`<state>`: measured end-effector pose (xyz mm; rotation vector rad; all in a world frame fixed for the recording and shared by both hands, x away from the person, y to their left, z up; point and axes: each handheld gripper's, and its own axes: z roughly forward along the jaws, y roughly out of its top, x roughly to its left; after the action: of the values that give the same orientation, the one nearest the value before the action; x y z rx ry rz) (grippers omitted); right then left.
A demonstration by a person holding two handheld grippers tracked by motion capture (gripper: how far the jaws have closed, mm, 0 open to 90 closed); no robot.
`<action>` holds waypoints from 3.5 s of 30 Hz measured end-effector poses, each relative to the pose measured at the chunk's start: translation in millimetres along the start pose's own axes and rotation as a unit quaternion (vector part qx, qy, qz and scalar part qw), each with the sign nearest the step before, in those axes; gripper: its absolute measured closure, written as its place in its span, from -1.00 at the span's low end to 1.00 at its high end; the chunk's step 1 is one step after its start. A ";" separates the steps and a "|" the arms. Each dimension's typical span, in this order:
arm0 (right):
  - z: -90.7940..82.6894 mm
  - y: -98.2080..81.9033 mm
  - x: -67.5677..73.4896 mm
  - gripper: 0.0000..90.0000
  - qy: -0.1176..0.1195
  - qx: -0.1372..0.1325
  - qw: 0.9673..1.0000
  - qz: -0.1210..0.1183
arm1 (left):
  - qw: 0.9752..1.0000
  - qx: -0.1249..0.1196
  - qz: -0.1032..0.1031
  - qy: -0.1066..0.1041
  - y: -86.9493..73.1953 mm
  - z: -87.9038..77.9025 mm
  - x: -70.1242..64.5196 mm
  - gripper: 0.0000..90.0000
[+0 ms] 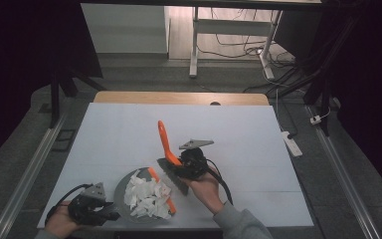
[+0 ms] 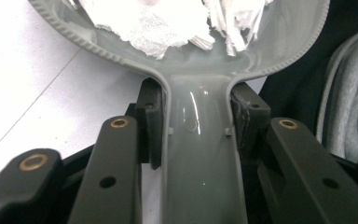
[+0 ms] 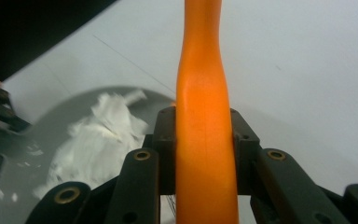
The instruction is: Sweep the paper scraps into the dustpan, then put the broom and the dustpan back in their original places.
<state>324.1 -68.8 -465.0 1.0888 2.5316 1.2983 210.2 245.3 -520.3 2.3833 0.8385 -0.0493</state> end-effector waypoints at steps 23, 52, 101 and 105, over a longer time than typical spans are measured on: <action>36.4 3.5 50.9 0.56 0.053 0.021 0.997 -0.042 | 0.999 -0.003 -0.031 0.018 15.7 13.8 -11.7 0.37; -39.9 6.7 -24.8 0.56 0.005 -0.057 0.998 0.013 | 0.994 -0.067 -0.049 0.075 18.2 2.0 -7.3 0.38; -105.8 -46.2 -94.9 0.56 0.027 -0.058 0.998 -0.022 | 0.964 -0.150 -0.145 0.165 27.8 -11.6 2.8 0.38; -107.6 -50.7 -99.9 0.56 0.035 -0.051 0.998 -0.020 | 0.959 -0.154 -0.160 0.175 29.0 -10.5 4.5 0.38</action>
<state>328.9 -223.8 -456.9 0.9840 2.4904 1.4613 229.0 235.7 -497.4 1.9725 1.2899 0.3590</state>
